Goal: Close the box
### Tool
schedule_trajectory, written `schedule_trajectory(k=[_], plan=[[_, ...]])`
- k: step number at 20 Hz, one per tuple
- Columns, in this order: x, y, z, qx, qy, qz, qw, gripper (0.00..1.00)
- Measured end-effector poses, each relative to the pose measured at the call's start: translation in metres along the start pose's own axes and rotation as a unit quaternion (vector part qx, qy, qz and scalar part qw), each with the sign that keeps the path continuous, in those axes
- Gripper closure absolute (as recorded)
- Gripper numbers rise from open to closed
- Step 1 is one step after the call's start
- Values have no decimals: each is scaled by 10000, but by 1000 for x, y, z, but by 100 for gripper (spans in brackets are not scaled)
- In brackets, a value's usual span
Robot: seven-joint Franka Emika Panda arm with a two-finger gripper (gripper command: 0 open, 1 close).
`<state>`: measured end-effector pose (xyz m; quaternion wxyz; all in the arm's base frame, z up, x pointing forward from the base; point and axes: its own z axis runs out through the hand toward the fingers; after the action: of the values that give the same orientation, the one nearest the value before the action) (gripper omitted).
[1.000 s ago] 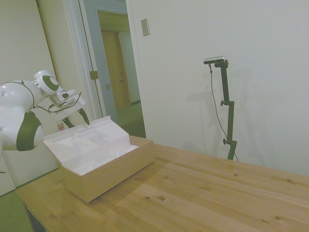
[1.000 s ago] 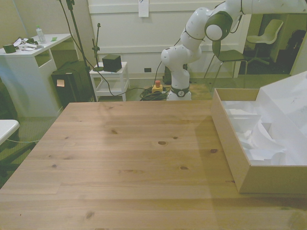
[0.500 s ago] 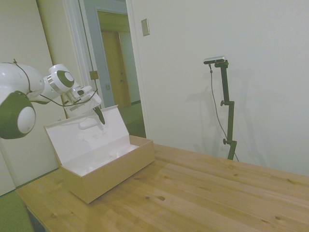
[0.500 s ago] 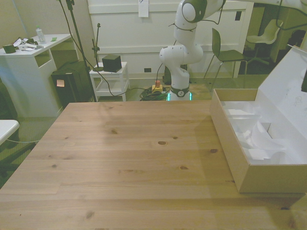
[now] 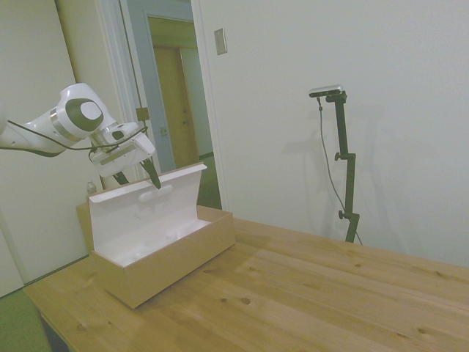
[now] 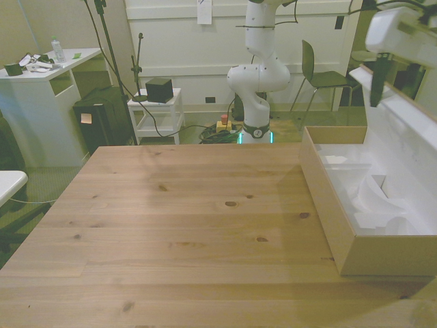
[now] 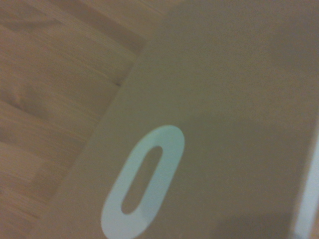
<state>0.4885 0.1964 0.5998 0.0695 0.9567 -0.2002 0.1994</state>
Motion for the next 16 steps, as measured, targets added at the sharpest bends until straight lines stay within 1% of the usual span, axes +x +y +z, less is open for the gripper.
schedule_trajectory(k=[2,5,8,12,16], plan=[[-4,40,-3,-7,26,72,10000,0],[-27,81,6,4,12,172,9999,0],[-46,115,29,81,-56,254,9996,0],[-43,168,58,259,-242,362,9987,0],[-38,209,90,412,-460,388,9973,0]])
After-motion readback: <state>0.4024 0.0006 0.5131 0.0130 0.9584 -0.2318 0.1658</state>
